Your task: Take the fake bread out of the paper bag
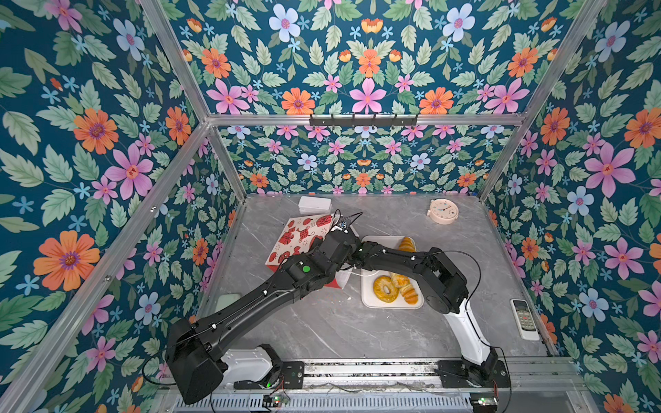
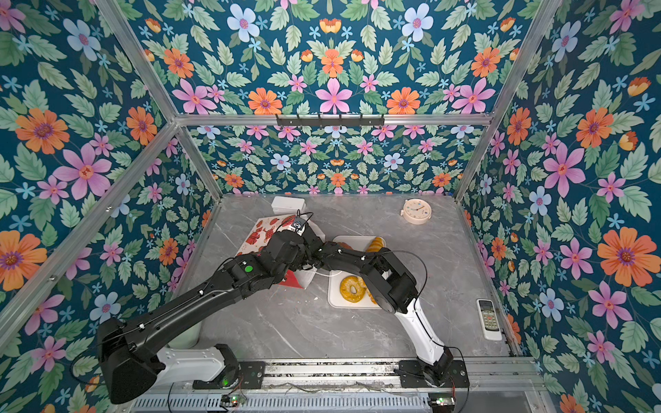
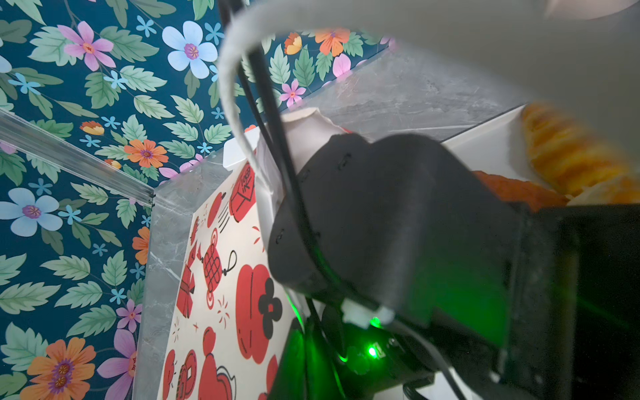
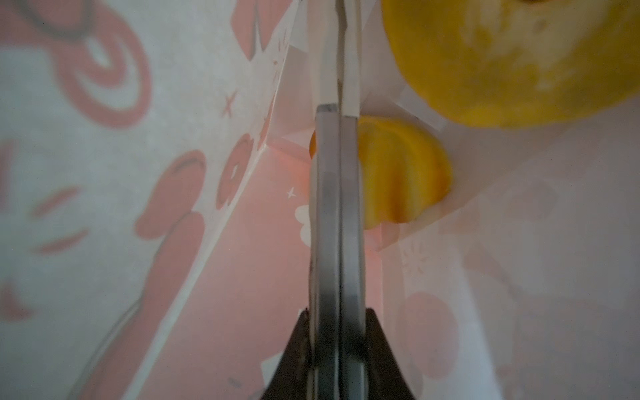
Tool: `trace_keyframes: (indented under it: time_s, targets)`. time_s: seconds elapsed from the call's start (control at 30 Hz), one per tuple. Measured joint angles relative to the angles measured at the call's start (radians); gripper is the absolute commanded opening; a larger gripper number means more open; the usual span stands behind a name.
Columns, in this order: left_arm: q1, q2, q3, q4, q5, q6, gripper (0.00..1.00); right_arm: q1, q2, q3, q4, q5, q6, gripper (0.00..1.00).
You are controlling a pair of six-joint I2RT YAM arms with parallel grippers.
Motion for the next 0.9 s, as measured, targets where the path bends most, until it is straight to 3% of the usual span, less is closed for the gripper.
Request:
trace_keyframes:
  time_s: [0.27, 0.53, 0.67, 0.9]
  targets:
    - [-0.011, 0.086, 0.09, -0.048, -0.044, 0.04, 0.0, -0.007, 0.048, 0.026, 0.176, -0.073, 0.096, 0.0]
    - [-0.025, 0.138, 0.112, -0.06, -0.061, 0.079, 0.01, -0.021, 0.094, -0.038, 0.496, -0.105, 0.231, 0.0]
    - [-0.027, 0.132, 0.061, -0.033, -0.052, 0.076, 0.0, -0.021, 0.086, -0.106, 0.497, -0.101, 0.23, 0.0]
    - [-0.032, 0.085, -0.051, 0.058, -0.032, 0.051, 0.01, -0.022, -0.001, -0.188, 0.277, -0.045, 0.124, 0.01]
